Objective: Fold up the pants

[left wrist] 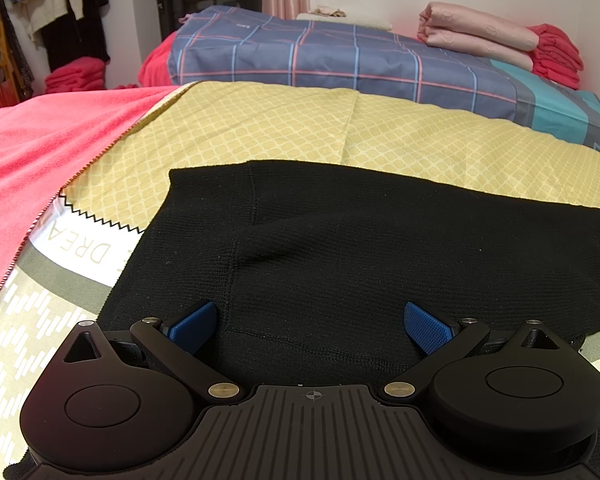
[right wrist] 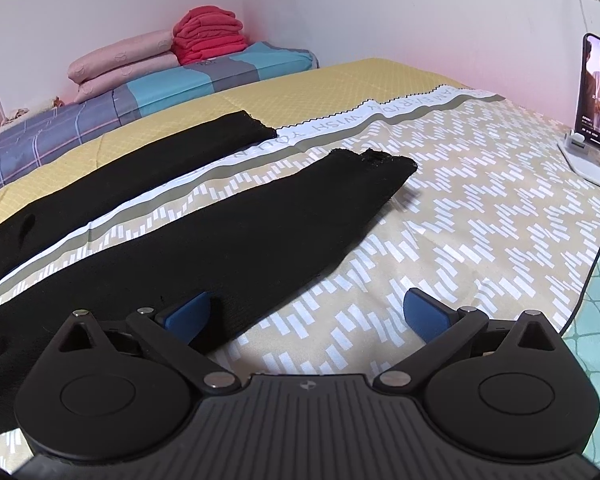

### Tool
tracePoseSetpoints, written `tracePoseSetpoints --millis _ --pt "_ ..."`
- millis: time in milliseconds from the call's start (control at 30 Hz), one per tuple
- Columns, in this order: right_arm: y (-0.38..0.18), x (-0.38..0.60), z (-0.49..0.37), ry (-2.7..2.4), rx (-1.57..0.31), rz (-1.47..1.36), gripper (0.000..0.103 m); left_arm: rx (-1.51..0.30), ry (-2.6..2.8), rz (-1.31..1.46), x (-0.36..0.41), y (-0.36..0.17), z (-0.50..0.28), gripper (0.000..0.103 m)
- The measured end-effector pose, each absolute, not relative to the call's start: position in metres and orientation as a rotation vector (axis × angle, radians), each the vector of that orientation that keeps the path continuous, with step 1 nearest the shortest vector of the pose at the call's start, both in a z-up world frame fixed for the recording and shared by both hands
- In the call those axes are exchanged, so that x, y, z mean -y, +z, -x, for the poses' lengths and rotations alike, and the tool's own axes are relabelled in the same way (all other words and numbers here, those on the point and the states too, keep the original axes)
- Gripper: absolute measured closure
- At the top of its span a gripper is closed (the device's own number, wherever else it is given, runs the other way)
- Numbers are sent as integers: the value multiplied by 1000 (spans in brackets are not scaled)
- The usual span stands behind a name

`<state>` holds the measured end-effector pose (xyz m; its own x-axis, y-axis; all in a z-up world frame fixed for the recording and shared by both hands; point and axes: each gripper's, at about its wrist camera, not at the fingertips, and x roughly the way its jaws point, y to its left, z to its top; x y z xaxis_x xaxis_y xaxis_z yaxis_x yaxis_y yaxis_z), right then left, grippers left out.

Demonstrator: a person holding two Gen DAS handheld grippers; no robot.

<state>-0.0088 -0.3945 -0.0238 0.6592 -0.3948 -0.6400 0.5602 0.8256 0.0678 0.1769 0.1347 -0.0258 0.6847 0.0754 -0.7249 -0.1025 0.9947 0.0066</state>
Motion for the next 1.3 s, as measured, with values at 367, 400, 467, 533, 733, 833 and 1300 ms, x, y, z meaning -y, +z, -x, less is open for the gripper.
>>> tracePoseSetpoints --millis 367,400,467,533,733,833,1300 --pt "-24 396 7 -541 -662 -273 0 -820 112 19 -132 -18 -175 0" --pt "-23 397 7 -539 -663 -275 0 -815 124 -4 -130 -15 -172 0" --pt "-23 398 6 -533 -663 -277 0 -793 132 -32 -127 -7 -162 0" --pt "-24 399 5 -528 -663 -277 0 -774 124 -38 -125 2 -151 0" --pt "-24 399 4 -520 -656 -274 0 -756 182 -86 -120 24 -120 0" --pt "-24 399 5 -516 -652 -275 0 -776 213 -94 -121 27 -109 0" --pt "-23 402 12 -487 -625 -310 0 -841 266 -53 -125 26 -72 0"
